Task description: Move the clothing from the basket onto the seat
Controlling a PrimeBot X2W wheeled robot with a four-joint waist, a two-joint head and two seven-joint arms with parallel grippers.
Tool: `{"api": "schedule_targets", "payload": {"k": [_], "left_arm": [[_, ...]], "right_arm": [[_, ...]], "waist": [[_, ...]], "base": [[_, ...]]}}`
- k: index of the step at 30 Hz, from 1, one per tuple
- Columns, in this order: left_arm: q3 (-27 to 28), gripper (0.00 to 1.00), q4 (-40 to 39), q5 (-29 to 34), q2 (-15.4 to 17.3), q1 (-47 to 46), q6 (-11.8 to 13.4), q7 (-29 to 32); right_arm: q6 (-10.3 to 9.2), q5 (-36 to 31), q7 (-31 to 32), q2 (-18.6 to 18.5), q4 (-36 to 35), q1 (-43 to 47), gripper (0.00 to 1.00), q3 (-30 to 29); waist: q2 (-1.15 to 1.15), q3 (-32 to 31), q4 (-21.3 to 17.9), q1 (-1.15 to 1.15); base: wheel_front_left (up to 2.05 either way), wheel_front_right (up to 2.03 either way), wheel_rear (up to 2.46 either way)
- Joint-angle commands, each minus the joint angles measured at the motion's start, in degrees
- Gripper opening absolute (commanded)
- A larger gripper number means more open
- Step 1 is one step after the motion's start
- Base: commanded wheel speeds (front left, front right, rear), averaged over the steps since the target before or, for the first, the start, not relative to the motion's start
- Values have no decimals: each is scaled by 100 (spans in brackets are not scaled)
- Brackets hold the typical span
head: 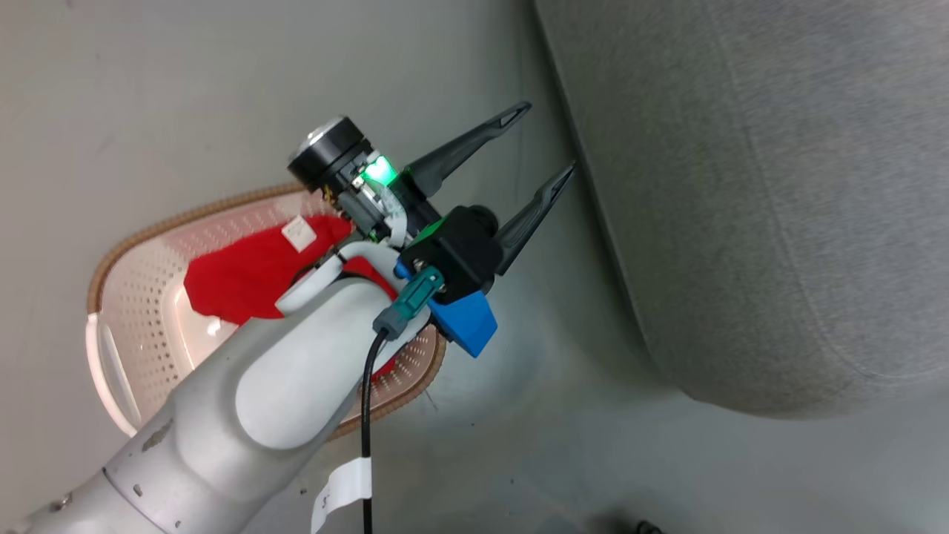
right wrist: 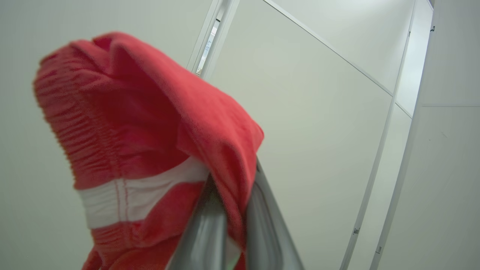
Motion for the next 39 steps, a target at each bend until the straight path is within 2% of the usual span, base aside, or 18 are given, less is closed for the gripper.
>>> {"api": "schedule_targets", "payload": {"k": [1, 6, 9, 11, 16, 23, 24, 25, 26, 33, 39], "left_arm": [[15, 100, -48, 44, 46, -129, -19, 15], [-19, 100, -253, 123, 90, -340, -11, 104], [-54, 100, -329, 146, 138, -405, -23, 150], [-58, 100, -367, 152, 164, -435, -16, 158], [-86, 100, -400, 126, 224, -362, 22, 174], [-114, 100, -471, 97, 347, -347, 50, 253], [-115, 100, -481, 94, 366, -352, 55, 264], [-114, 100, -490, 85, 378, -349, 57, 263], [-113, 100, -486, 78, 386, -334, 65, 253], [-129, 100, -316, -39, 242, -145, 173, 33], [-26, 100, -19, -255, 113, 142, 302, -203]], "right_arm": [[1, 0, -18, -67, 85, -128, 0, -66], [1, -12, -19, -553, 631, -358, 0, -403], [1, -89, -20, -646, 1132, -270, 0, -582], [1, -132, -20, -592, 1465, -181, 0, -705], [0, -277, -20, -110, 2101, 101, 0, -995], [1, -403, -20, 350, 2979, 371, 0, -1058], [1, -389, -19, 372, 3057, 362, 13, -1050], [1, -379, -20, 392, 3076, 344, 66, -1039], [1, -362, -20, 408, 3078, 338, 100, -1028], [1, -159, -20, 425, 2489, 879, 100, -982], [1, 90, -20, 388, 1667, 1948, 100, -496]], "waist": [[0, 450, 166, -1], [0, 830, 243, -1], [0, 980, 273, -1], [0, 1045, 280, -1], [0, 1081, 258, -1], [0, 1098, 247, -1], [0, 1097, 251, -1], [0, 1089, 251, -1], [0, 1064, 251, -1], [0, 614, 313, -1], [0, -22, 353, -1]], "base": [[0, 0, 0], [0, 0, 0], [0, 0, 0], [0, 0, 0], [0, 0, 0], [0, 0, 0], [0, 0, 0], [0, 0, 0], [0, 0, 0], [0, 0, 0], [0, 0, 0]]}}
